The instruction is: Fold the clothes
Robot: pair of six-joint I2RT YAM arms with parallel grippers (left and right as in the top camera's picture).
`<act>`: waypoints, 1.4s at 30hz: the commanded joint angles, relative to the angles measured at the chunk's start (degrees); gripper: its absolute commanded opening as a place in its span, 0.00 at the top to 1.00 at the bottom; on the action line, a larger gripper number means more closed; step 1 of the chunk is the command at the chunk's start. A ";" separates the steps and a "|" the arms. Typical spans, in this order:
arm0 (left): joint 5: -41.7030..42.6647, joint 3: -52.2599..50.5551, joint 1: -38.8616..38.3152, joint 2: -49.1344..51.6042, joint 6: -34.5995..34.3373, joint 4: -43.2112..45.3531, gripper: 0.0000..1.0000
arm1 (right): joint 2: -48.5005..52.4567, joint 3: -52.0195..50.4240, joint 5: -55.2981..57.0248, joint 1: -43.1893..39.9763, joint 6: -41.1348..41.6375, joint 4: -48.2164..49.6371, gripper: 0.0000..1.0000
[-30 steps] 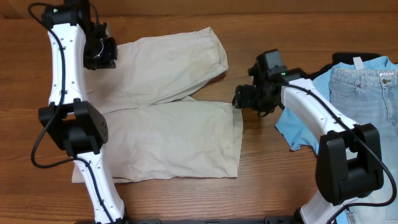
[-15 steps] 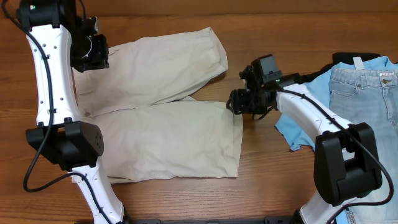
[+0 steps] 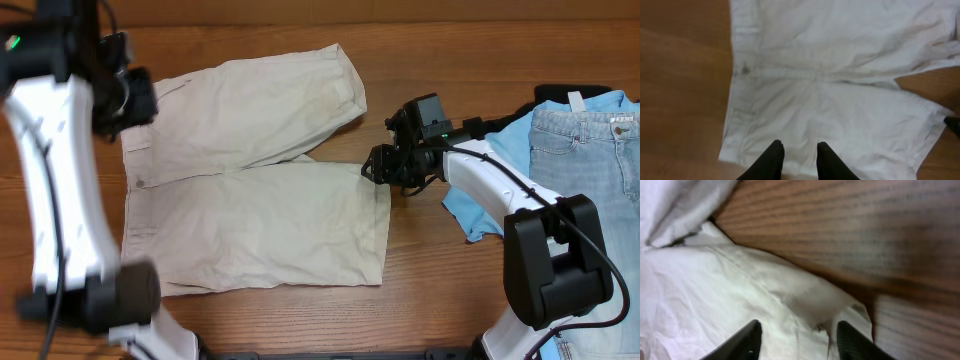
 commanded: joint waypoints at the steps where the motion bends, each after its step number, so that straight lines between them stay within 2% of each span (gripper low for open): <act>1: -6.32 -11.17 0.11 -7.50 -5.49 -0.57 0.73 | 0.39 -0.20 0.59 0.17 3.50 2.08 0.52; 5: -8.17 -22.91 0.13 -9.18 -8.26 0.63 0.73 | 0.39 -0.39 0.61 0.17 3.98 3.56 0.49; 7: -8.17 -28.81 0.13 -9.18 -8.94 2.84 0.71 | 0.39 -0.90 0.57 0.17 4.02 4.66 0.55; 8: -8.15 -31.54 0.13 -9.18 -9.35 4.33 0.70 | 0.39 -1.16 0.57 0.17 4.26 5.07 0.59; 10: -8.11 -37.66 0.13 -9.18 -9.88 8.33 0.69 | 0.39 -1.60 0.59 0.15 4.63 5.73 0.80; 13: -7.63 -46.40 0.13 -9.16 -11.21 13.77 0.67 | 0.39 -1.68 0.85 0.15 4.61 6.75 0.96; 18: -7.91 -60.22 0.24 -9.16 -11.26 22.05 0.64 | 0.39 -1.55 3.91 -1.40 4.87 9.75 0.96; 23: -10.12 -69.09 0.24 -9.16 -12.94 28.06 0.60 | 0.39 -1.57 1.42 -3.15 6.54 6.34 0.94; 24: -10.12 -70.05 0.24 -9.16 -12.94 28.83 0.60 | 0.39 -1.60 1.05 -3.13 6.54 5.22 0.81; 25: -10.12 -70.75 0.24 -9.16 -12.94 29.27 0.60 | 0.39 -1.70 0.98 -2.97 6.54 4.02 0.59; 26: -10.12 -71.17 0.22 -9.16 -12.96 29.51 0.60 | 0.39 -1.92 1.01 -2.58 6.54 3.48 0.42; 27: -10.14 -71.23 0.22 -9.16 -13.14 29.49 0.59 | 0.39 -2.29 0.98 -2.12 6.56 3.52 0.41; 34: -11.56 -71.23 0.22 -9.16 -14.25 30.56 0.48 | 0.39 -4.76 1.11 1.44 7.63 8.35 0.40; 37: -12.50 -71.23 0.22 -9.18 -14.27 30.71 0.45 | 0.39 -4.92 1.49 1.31 10.56 9.90 0.53; 40: -13.14 -71.23 0.22 -9.16 -14.71 31.06 0.41 | 0.39 -5.03 1.92 1.33 12.04 12.17 0.55; 42: -13.14 -71.23 0.24 -9.16 -15.34 31.63 0.39 | 0.39 -5.03 2.08 1.33 13.60 13.16 0.62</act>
